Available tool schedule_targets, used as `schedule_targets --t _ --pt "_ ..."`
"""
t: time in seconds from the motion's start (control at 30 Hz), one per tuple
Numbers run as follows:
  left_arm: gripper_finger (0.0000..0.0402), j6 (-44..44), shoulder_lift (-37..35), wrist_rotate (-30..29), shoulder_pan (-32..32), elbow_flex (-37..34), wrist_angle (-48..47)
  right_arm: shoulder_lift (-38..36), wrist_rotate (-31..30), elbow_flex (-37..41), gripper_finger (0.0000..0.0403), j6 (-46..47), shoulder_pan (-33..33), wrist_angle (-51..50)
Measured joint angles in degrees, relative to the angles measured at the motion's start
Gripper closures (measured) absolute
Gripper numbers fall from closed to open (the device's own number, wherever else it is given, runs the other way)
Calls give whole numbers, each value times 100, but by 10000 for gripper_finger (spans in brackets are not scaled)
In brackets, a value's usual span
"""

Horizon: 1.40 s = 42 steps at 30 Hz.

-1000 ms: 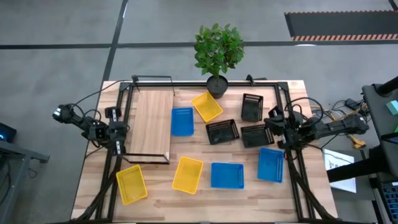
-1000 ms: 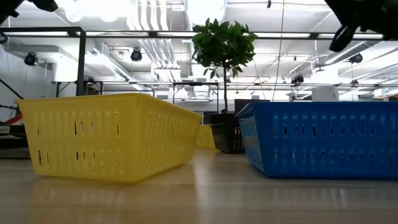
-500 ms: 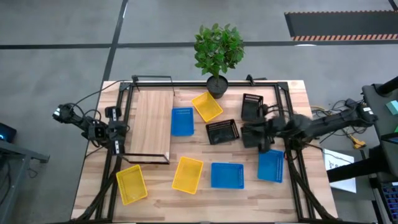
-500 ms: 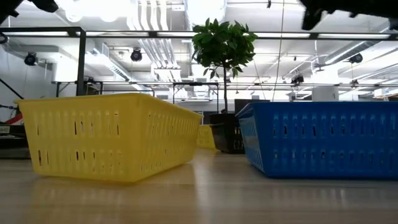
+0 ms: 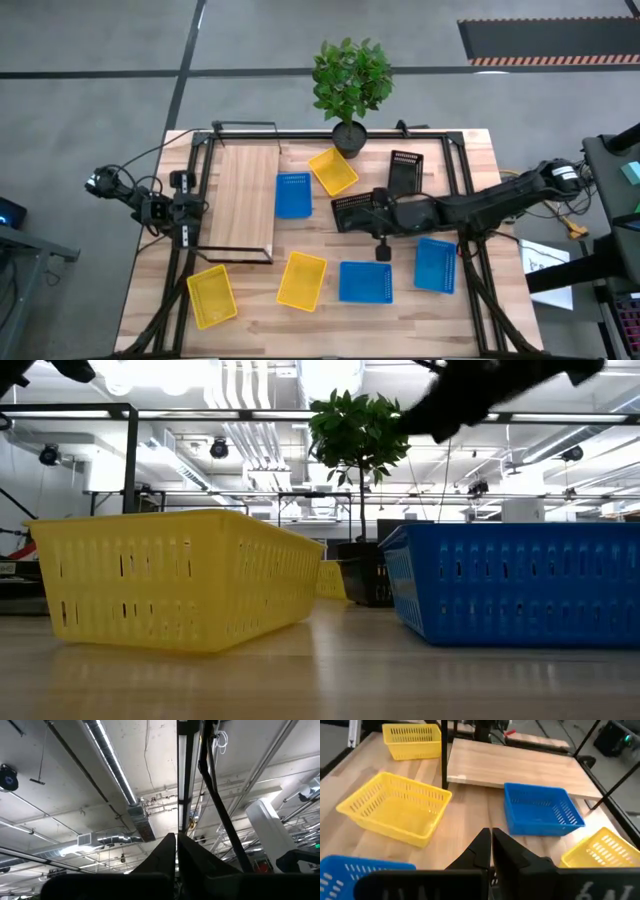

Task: Stack baskets on shelf by color
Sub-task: Put the bottom left black basket on the shelf

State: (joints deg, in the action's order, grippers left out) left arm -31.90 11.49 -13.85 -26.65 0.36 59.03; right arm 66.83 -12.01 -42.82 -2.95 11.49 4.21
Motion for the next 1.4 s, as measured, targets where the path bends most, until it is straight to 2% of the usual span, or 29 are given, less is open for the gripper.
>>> schedule_targets --t 0.2,0.37,0.53,0.67,0.83,1.13,1.23,1.4 --pt "400 2 0 2 2 0 14 673 6 -821 374 493 0 -1673" --pt "400 2 0 4 2 0 11 1149 10 -1701 322 789 0 -3194" --pt "400 2 -2 4 1 0 15 1717 44 -2450 270 611 -2 -4504" --pt "400 2 -2 4 2 0 19 2114 47 -2737 240 413 -40 -4896" --pt "400 2 -2 6 1 0 35 2463 134 -2730 218 254 -193 -5087" --pt "400 1 -2 7 2 0 50 3024 153 -2674 233 33 -559 -5119" --pt "400 0 -2 7 1 0 50 3080 152 -2668 255 -152 -600 -5117" --pt "400 0 -2 7 1 0 50 3079 157 -2666 315 -265 -619 -5081"
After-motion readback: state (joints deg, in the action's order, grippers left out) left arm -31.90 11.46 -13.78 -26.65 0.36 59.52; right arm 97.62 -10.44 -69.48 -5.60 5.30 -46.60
